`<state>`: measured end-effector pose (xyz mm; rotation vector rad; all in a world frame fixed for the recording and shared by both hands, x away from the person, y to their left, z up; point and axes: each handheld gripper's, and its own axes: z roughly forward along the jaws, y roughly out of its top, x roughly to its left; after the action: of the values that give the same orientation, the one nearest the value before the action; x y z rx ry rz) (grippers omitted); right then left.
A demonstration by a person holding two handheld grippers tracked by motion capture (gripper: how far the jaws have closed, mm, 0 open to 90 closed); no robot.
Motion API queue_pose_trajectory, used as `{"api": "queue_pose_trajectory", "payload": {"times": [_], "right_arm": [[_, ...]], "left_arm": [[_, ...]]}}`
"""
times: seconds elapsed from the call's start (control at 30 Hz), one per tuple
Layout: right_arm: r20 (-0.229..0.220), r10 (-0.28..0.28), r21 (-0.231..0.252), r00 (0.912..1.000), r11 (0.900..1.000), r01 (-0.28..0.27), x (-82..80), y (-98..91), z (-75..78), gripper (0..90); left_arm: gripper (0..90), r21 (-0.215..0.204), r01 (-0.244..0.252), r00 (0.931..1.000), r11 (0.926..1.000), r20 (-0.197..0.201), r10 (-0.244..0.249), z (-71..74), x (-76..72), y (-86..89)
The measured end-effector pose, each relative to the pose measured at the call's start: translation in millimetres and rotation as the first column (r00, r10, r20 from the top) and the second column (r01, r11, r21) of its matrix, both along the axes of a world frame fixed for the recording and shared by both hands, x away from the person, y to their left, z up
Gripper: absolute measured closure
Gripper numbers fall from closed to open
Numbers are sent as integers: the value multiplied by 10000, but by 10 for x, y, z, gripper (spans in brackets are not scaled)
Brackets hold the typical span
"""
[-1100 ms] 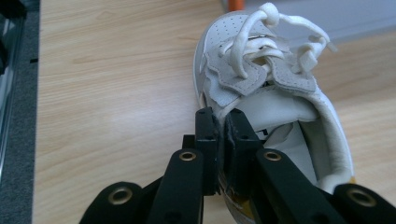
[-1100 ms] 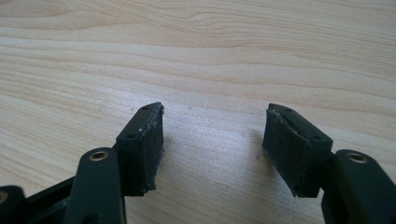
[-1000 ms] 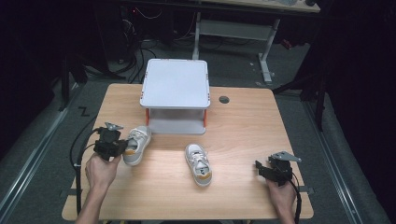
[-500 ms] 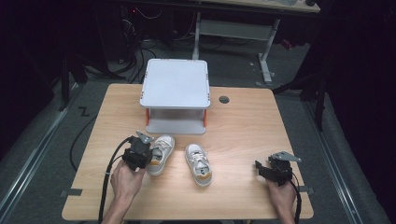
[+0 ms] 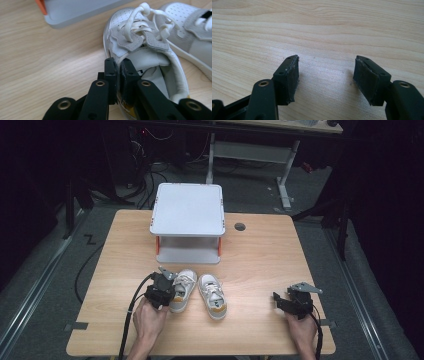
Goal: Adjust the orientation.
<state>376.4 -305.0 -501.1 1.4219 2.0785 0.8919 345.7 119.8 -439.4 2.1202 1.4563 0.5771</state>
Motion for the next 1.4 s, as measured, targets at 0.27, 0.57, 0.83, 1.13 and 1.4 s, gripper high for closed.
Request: {"api": "queue_pose_trajectory", "payload": {"times": [0.27,0.57,0.83,1.13,1.4], "right_arm": [[2,-24,-1,10000,10000,24,-3,0,0,373],[4,-50,0,10000,10000,50,-3,2,0,374],[2,-53,3,10000,10000,53,-3,2,0,374],[8,-74,61,10000,10000,74,0,-8,2,395],[55,-122,113,9999,9999,122,-1,-37,6,473]], "left_arm": [[826,-296,341,9994,9990,22,-340,-56,-103,-63],[820,-961,637,9979,9933,122,-629,-83,-106,-18],[556,-1815,646,9978,9813,231,-614,-92,-84,90],[323,-2763,933,9924,9565,1034,-670,-44,-164,304],[308,-3536,760,9817,9323,1901,-79,-60,-226,685]]}}
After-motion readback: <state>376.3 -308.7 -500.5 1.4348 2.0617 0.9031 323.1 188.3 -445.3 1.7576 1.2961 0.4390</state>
